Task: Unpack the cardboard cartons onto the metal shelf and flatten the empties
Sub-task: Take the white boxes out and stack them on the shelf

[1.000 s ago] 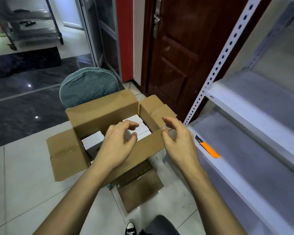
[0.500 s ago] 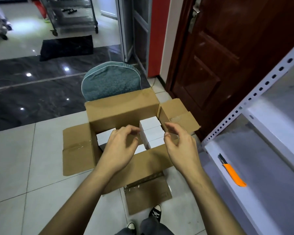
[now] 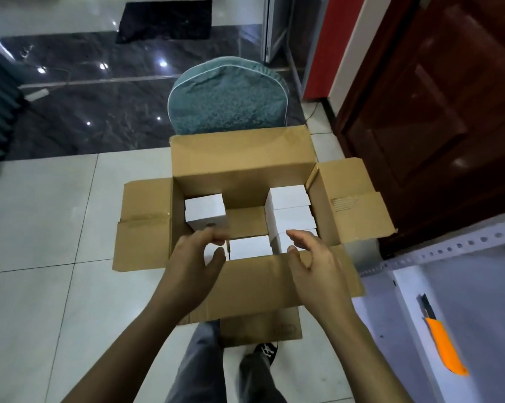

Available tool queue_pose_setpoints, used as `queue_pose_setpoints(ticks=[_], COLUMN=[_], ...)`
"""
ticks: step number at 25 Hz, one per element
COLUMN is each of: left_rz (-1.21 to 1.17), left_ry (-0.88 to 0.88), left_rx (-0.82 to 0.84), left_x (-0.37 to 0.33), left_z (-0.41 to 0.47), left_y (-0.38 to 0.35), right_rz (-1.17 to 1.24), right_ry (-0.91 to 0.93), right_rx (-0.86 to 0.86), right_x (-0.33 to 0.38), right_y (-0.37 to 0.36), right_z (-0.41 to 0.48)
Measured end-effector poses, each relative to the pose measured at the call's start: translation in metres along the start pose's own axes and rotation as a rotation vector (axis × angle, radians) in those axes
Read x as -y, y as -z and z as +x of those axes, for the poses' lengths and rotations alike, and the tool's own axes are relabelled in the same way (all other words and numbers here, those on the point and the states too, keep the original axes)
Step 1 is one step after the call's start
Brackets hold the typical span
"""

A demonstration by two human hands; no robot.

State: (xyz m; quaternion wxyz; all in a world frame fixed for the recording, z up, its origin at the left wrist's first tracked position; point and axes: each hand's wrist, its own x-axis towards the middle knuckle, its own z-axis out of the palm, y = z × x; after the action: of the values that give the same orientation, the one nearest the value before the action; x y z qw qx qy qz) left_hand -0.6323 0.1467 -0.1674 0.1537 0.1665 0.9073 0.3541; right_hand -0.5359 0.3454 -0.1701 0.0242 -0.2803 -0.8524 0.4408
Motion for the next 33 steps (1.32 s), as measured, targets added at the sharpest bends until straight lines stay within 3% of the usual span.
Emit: queue_pose_setpoints(ticks=[12, 26, 33], left_rz=[0.034, 0.041, 0.02], left_ry=[0.138, 0.185, 0.177], left_rx=[0.077, 0.119, 0.13], left_x=[0.096, 0.156, 0.166], left_z=[0.072, 0.117, 0.14], left_y=[-0.064, -0.095, -0.094], right_rz=[-0.122, -0.618, -0.861], right_ry=[-0.073, 0.113, 0.209], right_rx=[0.09, 0.854, 1.015], right_x=[-0.065, -0.116, -0.124], right_y=[-0.068, -0.155, -0.184], right_z=[0.072, 0.186, 0.221])
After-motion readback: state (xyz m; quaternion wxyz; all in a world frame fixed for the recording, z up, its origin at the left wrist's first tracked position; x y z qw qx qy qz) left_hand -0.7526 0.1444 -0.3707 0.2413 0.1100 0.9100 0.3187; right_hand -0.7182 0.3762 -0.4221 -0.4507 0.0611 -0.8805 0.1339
